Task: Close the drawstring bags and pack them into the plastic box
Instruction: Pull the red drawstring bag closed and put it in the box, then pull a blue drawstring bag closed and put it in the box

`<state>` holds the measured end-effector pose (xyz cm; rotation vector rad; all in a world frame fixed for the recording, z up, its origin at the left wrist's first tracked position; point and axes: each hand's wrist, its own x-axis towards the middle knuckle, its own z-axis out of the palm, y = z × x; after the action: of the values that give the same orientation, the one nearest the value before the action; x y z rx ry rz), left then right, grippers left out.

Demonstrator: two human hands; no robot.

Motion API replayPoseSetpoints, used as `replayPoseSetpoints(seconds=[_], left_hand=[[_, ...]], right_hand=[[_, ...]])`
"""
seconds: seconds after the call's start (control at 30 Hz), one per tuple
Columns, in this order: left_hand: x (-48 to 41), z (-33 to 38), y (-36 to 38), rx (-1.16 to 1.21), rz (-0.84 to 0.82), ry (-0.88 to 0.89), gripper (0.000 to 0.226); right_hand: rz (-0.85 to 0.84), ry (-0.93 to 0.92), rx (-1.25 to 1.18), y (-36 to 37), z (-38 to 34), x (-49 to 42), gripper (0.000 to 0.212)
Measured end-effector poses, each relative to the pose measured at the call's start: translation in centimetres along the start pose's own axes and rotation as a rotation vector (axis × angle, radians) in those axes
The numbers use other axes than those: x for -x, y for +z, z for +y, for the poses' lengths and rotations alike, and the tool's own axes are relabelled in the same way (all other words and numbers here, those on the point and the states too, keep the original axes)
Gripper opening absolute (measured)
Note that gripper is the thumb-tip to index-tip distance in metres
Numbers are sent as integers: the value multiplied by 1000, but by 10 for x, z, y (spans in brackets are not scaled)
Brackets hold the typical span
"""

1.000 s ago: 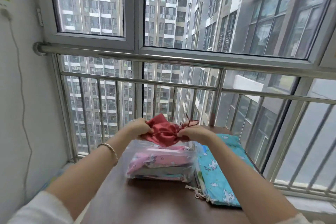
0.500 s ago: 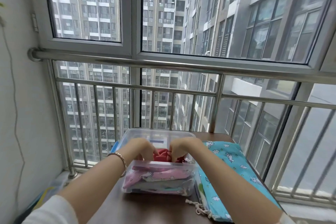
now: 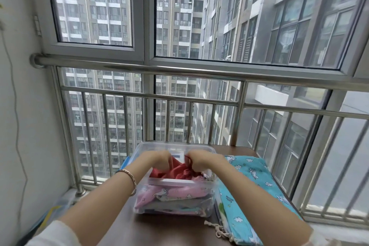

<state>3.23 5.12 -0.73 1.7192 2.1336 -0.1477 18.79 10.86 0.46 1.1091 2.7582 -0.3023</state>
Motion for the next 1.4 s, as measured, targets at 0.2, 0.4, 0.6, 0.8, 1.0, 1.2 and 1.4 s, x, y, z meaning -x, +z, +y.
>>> replayPoseSetpoints(seconds=[0.2, 0.4, 0.6, 0.8, 1.0, 1.2, 1.4], left_hand=[[7, 10, -1, 83, 30, 158, 31], [2, 19, 24, -207, -88, 19, 49], [-9, 25, 30, -313, -90, -188, 60], [4, 37, 11, -153, -186, -87, 45], [20, 98, -12, 218, 451, 61, 19], [42, 181, -1, 283, 643, 271, 31], [48, 232, 55, -22, 256, 347, 10]], right_hand=[[-130, 55, 71, -15, 6, 9, 33], [-317, 139, -26, -3, -16, 15, 55], [-480, 231, -45, 12, -30, 1, 87], [-300, 178, -253, -2, -20, 14, 60], [211, 90, -426, -34, 27, 44, 69], [430, 140, -516, -30, 89, 99, 55], [93, 402, -428, 11, 136, 145, 32]])
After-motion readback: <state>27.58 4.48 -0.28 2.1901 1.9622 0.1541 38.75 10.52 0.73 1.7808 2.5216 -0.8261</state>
